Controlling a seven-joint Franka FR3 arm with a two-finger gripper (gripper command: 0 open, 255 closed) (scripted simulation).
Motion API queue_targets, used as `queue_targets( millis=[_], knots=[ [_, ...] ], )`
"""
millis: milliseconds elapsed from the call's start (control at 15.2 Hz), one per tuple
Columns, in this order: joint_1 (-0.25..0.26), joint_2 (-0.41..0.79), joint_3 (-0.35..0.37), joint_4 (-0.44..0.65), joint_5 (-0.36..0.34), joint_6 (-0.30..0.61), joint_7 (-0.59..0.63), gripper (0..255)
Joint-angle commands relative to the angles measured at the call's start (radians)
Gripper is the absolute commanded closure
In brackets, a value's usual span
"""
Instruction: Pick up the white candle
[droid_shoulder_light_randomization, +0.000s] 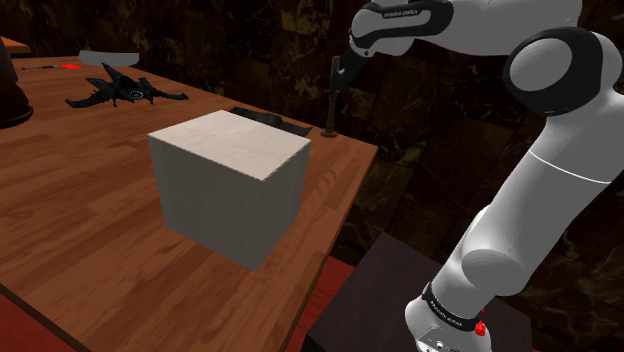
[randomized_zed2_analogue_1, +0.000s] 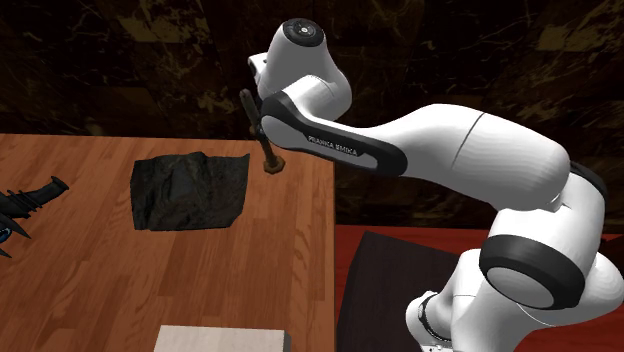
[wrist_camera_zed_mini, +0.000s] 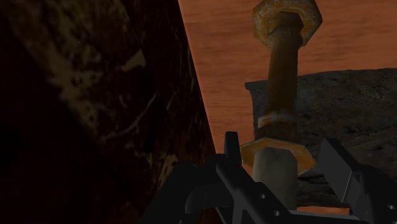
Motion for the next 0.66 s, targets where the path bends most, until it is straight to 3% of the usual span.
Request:
queue_targets(
  millis=[0, 594],
  knots=[
    [0.000, 0.001, 0.000, 0.027, -0.001, -0.026, 0.002, 255],
    [-0.002, 0.012, -0.002, 0.136, 0.000, -0.125, 0.006, 255]
  ],
)
